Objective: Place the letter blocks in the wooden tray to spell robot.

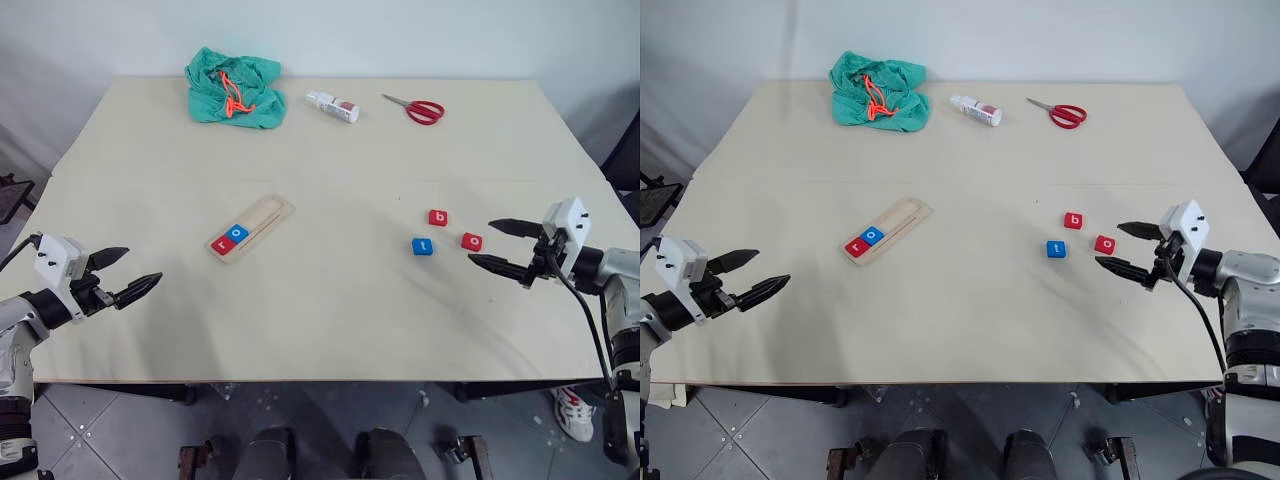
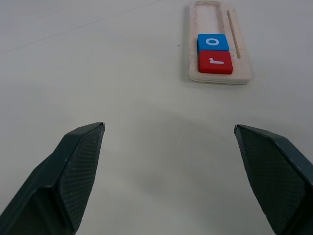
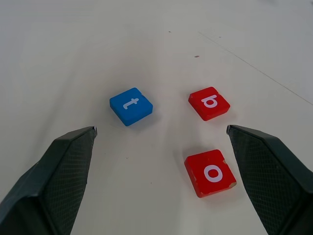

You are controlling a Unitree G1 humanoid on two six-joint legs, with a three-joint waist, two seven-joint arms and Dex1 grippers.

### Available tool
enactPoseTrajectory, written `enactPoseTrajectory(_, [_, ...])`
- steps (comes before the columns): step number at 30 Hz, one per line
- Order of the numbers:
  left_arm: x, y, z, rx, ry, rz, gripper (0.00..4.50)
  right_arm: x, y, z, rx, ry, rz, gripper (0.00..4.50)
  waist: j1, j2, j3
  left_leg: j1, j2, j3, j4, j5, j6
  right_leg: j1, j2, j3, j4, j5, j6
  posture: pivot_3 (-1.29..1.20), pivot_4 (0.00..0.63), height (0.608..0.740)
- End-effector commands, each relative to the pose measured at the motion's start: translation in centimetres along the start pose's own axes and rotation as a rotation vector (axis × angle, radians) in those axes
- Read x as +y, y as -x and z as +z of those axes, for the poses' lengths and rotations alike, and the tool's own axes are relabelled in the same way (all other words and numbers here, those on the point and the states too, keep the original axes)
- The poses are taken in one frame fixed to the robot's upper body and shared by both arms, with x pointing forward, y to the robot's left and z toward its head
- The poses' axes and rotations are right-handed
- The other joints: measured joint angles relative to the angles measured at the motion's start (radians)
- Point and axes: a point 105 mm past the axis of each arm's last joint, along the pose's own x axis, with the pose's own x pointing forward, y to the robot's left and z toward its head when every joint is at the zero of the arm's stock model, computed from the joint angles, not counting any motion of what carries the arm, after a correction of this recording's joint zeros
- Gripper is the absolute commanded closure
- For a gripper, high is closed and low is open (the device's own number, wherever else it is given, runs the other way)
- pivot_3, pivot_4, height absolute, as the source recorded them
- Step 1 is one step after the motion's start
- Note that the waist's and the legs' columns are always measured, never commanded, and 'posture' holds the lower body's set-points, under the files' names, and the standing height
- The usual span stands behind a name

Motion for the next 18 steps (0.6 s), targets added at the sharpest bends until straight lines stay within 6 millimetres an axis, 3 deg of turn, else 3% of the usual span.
enactPoseTrajectory(1, [0.4, 0.6, 1.1, -0.009, -0.059, 0.013, 0.0, -1.0, 1.0, 1.4, -0.024, 0.045, -0.045, 0.05, 0.0, 0.0, 0.0, 0.0, 0.0, 0.0, 0.0, 0.0, 0.0, 0.0, 0.0, 0.0, 0.0, 0.0, 0.0, 0.0, 0.15, 0.74])
enactPoseTrajectory(10, [0.7, 1.0, 0.9, 0.008, -0.023, 0.056, 0.0, -0.9, 0.5, 1.6, -0.028, 0.037, -0.033, 0.05, 0.0, 0.0, 0.0, 0.0, 0.0, 0.0, 0.0, 0.0, 0.0, 0.0, 0.0, 0.0, 0.0, 0.0, 0.0, 0.0, 0.15, 0.74])
enactPoseTrajectory(18, [-0.5, 4.5, -0.8, 0.104, 0.028, 0.103, 0.0, -1.1, -0.3, 2.3, -0.04, 0.046, -0.016, 0.05, -0.003, 0.0, 0.0, 0.0, 0.001, 0.001, -0.001, 0.0, 0.0, 0.0, 0.0, 0.001, -0.002, 0.0, 0.0, 0.0, 0.15, 0.74])
